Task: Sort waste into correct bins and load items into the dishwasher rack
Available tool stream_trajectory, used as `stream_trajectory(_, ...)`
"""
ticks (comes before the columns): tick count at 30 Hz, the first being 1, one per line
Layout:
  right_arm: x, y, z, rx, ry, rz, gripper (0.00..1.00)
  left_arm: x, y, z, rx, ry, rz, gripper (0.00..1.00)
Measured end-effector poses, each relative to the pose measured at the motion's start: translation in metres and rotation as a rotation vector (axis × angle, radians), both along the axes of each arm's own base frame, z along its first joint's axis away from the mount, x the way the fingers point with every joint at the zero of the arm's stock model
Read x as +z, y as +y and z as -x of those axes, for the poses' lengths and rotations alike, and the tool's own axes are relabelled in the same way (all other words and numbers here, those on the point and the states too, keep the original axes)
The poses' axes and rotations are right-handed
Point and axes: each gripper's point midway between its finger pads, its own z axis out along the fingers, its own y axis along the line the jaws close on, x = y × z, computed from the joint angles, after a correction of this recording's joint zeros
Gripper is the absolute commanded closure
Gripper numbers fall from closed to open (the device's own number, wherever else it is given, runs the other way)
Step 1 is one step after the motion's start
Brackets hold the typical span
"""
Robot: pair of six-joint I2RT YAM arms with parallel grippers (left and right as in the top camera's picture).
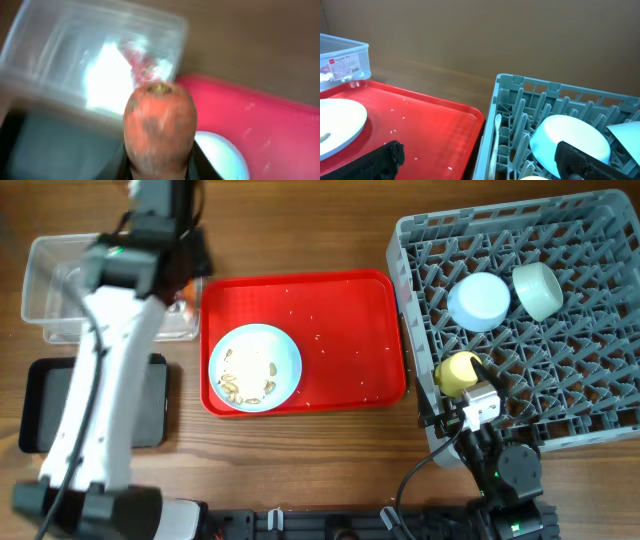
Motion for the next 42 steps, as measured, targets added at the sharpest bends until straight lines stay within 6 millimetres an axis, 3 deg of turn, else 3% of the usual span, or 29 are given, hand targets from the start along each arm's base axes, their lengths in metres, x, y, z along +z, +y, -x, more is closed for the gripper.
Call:
stream_trajectory(1, 0.0, 0.0, 0.0, 0.0, 0.0, 0.0, 0.0, -0.007, 0.024, 0.031, 0.137, 0.084, 0.028, 0.96)
stream_trajectory(3, 0.0, 0.0, 0.0, 0.0, 0.001, 0.0, 0.0, -0.023, 0.046, 0.066, 0.284, 0.214, 0.045, 0.96)
stream_trajectory(5, 0.0, 0.0, 0.0, 0.0, 0.001, 0.0, 0.0, -0.046, 0.08, 0.116, 0.534, 0.377, 0.051, 0.96)
stream_trajectory(6, 0.0, 0.0, 0.0, 0.0, 0.001, 0.0, 0.0, -0.054, 0.094, 0.129, 0.659, 0.399, 0.054, 0.96)
stream_trajectory(8, 0.0, 0.0, 0.0, 0.0, 0.001, 0.0, 0.0, -0.073, 0.114, 0.151, 0.844, 0.43, 0.057, 0.96)
stream_trajectory(12, -0.001, 0.0, 0.0, 0.0, 0.003, 0.001, 0.0, -0.126, 0.142, 0.161, 1.059, 0.394, 0.107, 0.94)
stream_trajectory(13, -0.001, 0.0, 0.0, 0.0, 0.004, 0.001, 0.0, -0.146, 0.149, 0.166, 1.106, 0.388, 0.127, 0.73)
stream_trajectory(14, -0.001, 0.0, 0.0, 0.0, 0.003, 0.001, 0.0, -0.162, 0.152, 0.169, 1.138, 0.383, 0.148, 0.41)
stream_trajectory(15, -0.001, 0.0, 0.0, 0.0, 0.005, 0.001, 0.0, -0.175, 0.153, 0.173, 1.158, 0.384, 0.167, 0.23)
stream_trajectory(16, -0.001, 0.0, 0.0, 0.0, 0.005, 0.001, 0.0, -0.187, 0.154, 0.176, 1.178, 0.383, 0.188, 0.13)
stream_trajectory(19, -0.001, 0.0, 0.0, 0.0, 0.005, 0.001, 0.0, -0.203, 0.149, 0.19, 1.208, 0.435, 0.252, 0.06)
stream_trajectory(22, -0.001, 0.0, 0.0, 0.0, 0.005, 0.001, 0.0, -0.198, 0.141, 0.179, 1.148, 0.448, 0.335, 0.12)
stream_trajectory(26, -0.001, 0.0, 0.0, 0.0, 0.005, 0.001, 0.0, -0.172, 0.107, 0.128, 0.912, 0.404, 0.45, 0.15)
stream_trajectory(28, -0.001, 0.0, 0.0, 0.0, 0.005, 0.001, 0.0, -0.163, 0.064, 0.103, 0.718, 0.396, 0.462, 0.19)
stream_trajectory(31, -0.001, 0.0, 0.0, 0.0, 0.006, 0.001, 0.0, -0.161, -0.005, 0.085, 0.415, 0.404, 0.409, 0.3)
stream_trajectory(32, -0.001, 0.0, 0.0, 0.0, 0.005, 0.001, 0.0, -0.161, -0.026, 0.082, 0.324, 0.4, 0.387, 0.37)
stream_trajectory(36, -0.001, 0.0, 0.0, 0.0, 0.006, 0.001, 0.0, -0.166, -0.128, 0.08, -0.138, 0.369, 0.214, 0.43)
stream_trajectory(38, -0.001, 0.0, 0.0, 0.0, 0.005, 0.001, 0.0, -0.182, -0.158, 0.087, -0.267, 0.379, 0.112, 0.51)
stream_trajectory(42, -0.001, 0.0, 0.0, 0.0, 0.006, 0.001, 0.0, -0.224, -0.182, 0.095, -0.367, 0.441, -0.008, 0.6)
